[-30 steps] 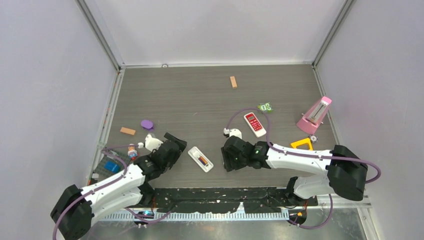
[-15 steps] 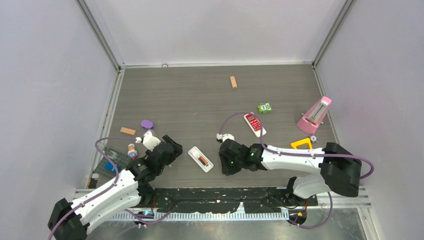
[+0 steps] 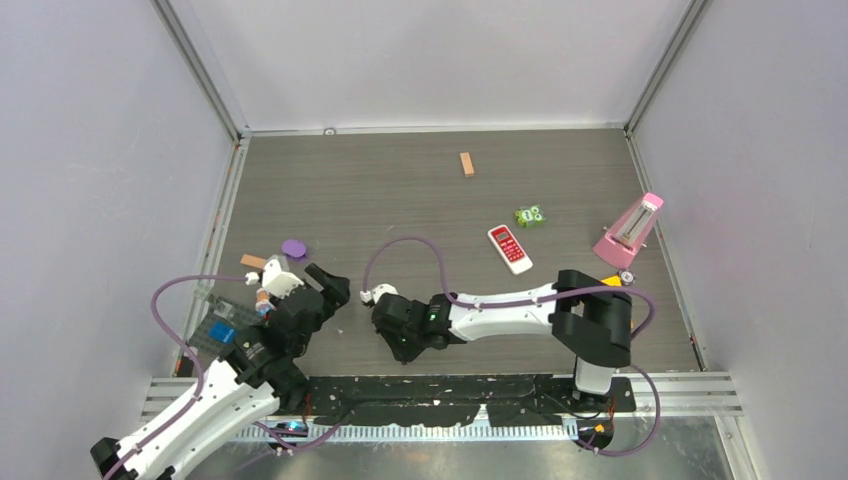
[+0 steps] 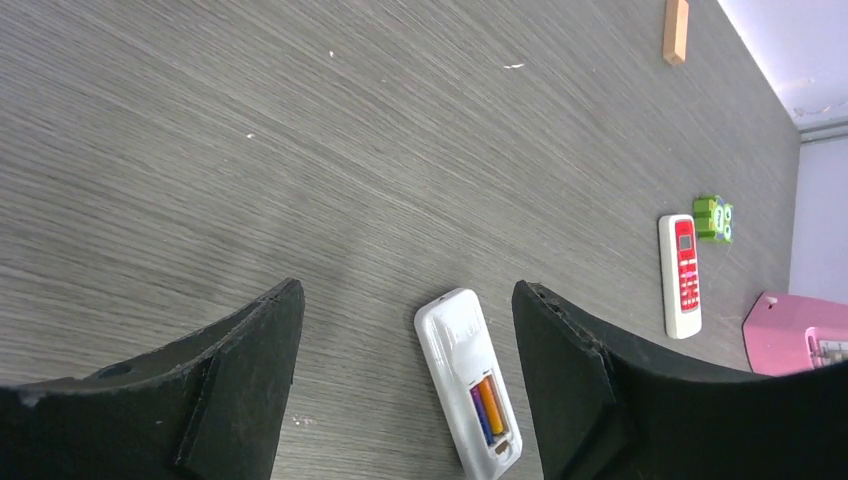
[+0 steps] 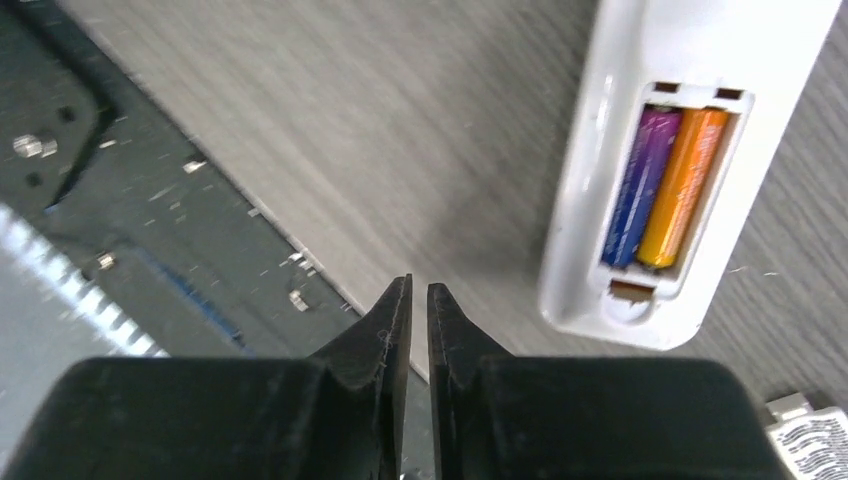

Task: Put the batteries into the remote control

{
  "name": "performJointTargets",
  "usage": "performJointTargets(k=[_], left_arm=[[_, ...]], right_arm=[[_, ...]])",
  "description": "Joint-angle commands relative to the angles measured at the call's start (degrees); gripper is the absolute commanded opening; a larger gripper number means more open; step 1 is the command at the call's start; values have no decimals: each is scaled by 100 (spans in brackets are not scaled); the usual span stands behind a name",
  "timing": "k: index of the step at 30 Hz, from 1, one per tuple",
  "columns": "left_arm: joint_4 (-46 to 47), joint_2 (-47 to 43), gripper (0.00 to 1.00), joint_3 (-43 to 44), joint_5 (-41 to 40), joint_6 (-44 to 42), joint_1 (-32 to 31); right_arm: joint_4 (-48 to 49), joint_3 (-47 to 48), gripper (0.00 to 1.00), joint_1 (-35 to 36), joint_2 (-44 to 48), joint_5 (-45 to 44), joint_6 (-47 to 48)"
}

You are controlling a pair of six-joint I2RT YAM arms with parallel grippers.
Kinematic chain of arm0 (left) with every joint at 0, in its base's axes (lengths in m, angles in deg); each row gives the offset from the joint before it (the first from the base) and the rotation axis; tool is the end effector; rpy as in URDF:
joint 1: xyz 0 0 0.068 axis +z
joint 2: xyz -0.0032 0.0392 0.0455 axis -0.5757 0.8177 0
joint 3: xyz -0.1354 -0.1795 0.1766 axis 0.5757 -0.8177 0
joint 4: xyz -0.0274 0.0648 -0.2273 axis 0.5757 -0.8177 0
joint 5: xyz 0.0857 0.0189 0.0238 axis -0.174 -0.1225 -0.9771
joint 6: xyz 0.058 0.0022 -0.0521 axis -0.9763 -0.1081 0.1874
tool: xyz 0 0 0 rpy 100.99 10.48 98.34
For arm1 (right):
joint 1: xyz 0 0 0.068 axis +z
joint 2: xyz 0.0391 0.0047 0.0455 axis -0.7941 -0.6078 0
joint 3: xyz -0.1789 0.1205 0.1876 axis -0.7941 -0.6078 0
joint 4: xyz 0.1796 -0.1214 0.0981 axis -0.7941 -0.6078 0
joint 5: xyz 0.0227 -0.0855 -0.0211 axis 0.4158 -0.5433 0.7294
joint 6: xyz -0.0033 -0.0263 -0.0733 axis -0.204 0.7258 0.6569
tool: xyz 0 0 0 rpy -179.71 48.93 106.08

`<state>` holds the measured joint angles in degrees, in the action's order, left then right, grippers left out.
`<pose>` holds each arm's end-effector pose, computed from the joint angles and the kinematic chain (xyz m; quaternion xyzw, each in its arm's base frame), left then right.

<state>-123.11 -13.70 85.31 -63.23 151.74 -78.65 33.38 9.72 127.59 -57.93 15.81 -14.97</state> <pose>0.0958 -0.0384 0.2083 -0.3026 0.8072 -0.1987 0.4663 0.0923 0.3429 0.1792 -0.3718 0.8864 0.2158 0.1716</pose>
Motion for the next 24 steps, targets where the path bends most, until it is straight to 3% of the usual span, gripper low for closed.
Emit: performJointTargets(k=[1, 18, 24], left_arm=[[-388, -316, 77, 178, -474, -86, -9], [-201, -404, 80, 24, -413, -56, -4], [-205, -450, 81, 4, -421, -69, -9]], right_arm=[[-175, 329, 16, -43, -309, -608, -27], [-185, -369, 14, -911, 168, -1036, -380], [-152, -715, 19, -919, 732, -718, -517]])
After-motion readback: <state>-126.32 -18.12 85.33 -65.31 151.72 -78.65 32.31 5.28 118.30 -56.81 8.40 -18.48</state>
